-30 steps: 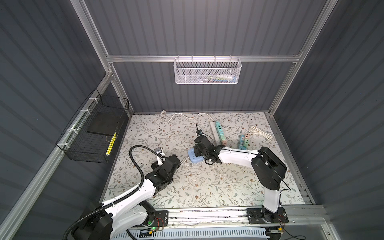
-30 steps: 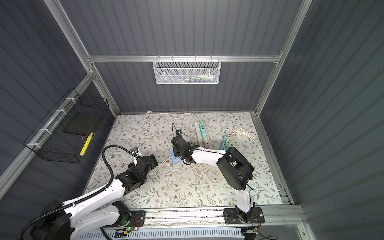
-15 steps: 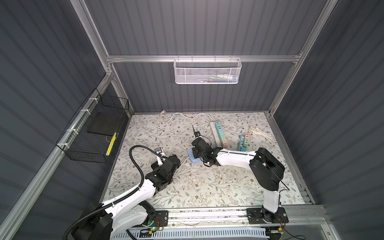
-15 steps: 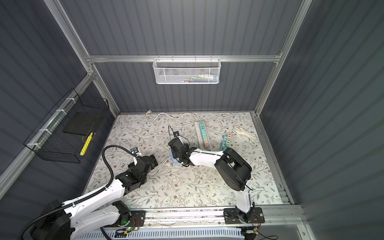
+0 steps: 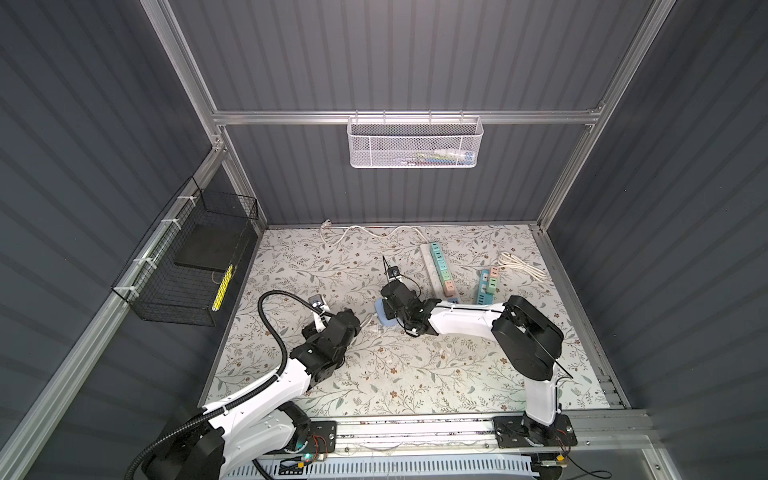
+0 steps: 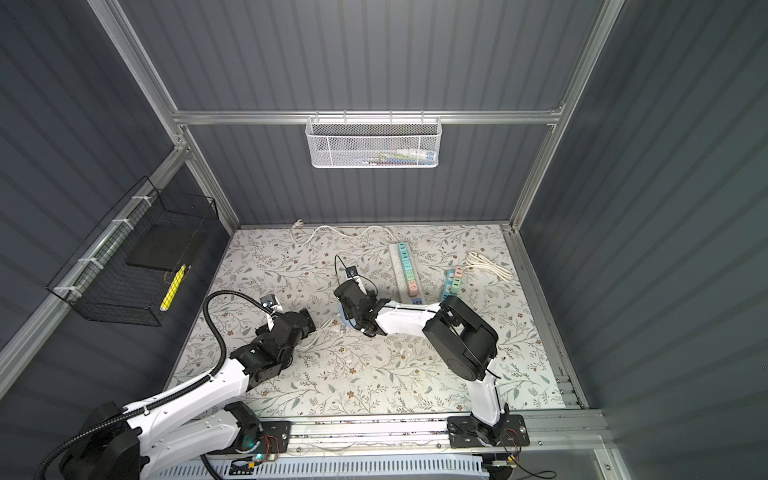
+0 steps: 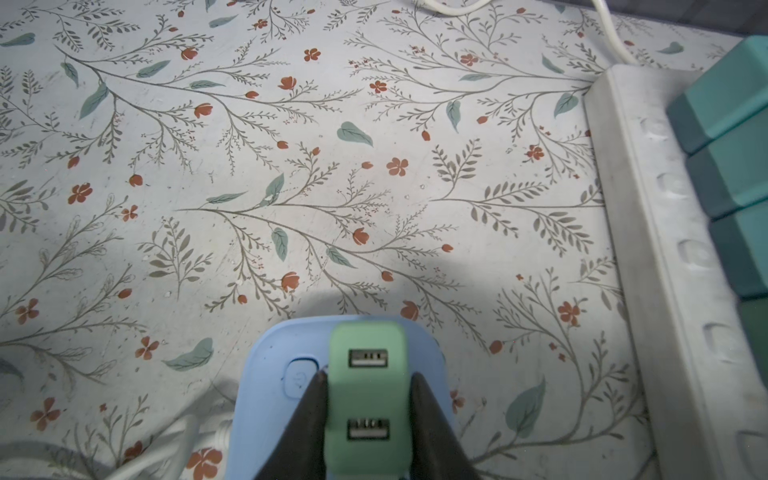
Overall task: Insert the plug
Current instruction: 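Press the mint-green adapter into the blue socket and open the right gripper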
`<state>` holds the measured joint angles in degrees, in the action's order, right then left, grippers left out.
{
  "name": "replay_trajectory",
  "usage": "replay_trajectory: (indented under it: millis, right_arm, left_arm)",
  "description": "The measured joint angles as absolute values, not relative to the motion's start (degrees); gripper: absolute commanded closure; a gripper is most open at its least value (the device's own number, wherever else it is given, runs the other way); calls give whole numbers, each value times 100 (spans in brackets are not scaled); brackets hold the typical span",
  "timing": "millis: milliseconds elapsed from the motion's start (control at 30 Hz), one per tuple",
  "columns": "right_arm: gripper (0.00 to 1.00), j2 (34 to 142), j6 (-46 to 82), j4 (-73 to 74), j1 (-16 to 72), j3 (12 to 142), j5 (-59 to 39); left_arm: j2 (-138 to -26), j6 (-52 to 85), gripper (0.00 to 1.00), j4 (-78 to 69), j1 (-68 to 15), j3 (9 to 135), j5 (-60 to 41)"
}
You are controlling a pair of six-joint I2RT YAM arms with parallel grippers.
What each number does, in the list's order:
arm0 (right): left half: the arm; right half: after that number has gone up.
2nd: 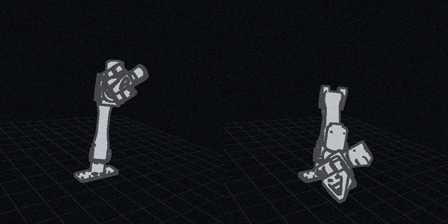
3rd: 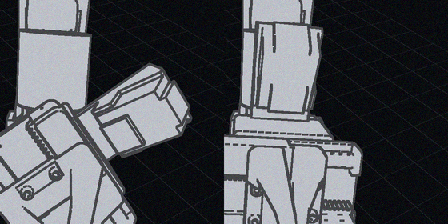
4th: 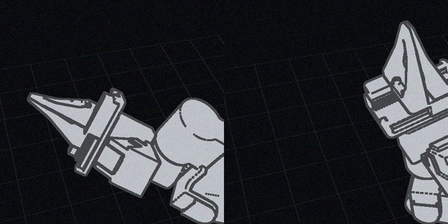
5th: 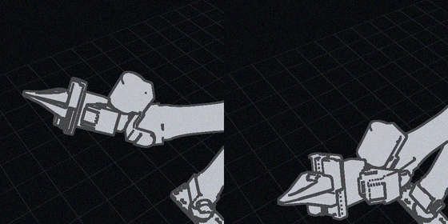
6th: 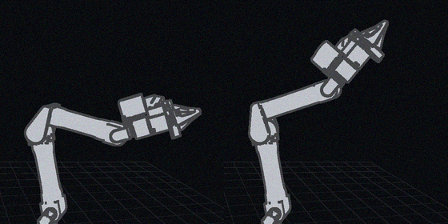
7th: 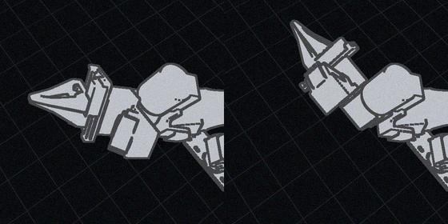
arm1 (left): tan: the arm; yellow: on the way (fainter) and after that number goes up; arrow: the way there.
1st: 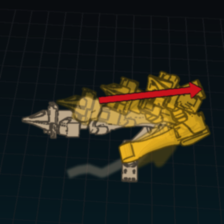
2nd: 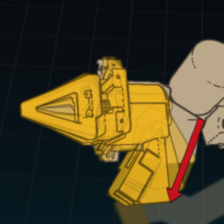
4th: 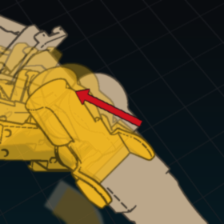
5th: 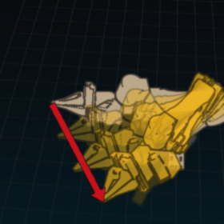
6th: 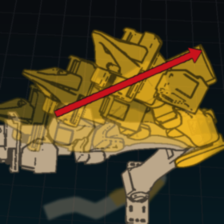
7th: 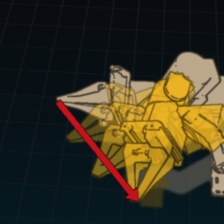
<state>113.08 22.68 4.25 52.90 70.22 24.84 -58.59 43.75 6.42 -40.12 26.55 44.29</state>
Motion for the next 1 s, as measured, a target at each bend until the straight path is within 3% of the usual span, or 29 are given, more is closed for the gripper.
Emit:
replay_trajectory:
  millis: [200,300,400,667,1000]
  right_arm:
    - [57,11231,2316,183,5282,7059,2261]
    - [37,11177,2355,-222,5282,7072,2010]
    - [27,10989,2344,-598,5251,7185,1846]
    - [24,10261,2158,-729,4980,7706,1747]
    - [26,10812,2143,-871,4510,7669,1402]
  left_arm:
    - [-5728,4377,0,709,-4012,2657,4427]
    - [-5629,4379,0,854,-4012,2692,4403]
    - [-5502,4379,0,1000,-4012,2810,4362]
    - [-5354,4377,0,1125,-4012,3208,4294]
    - [-5596,4377,0,1249,-4012,3446,4174]
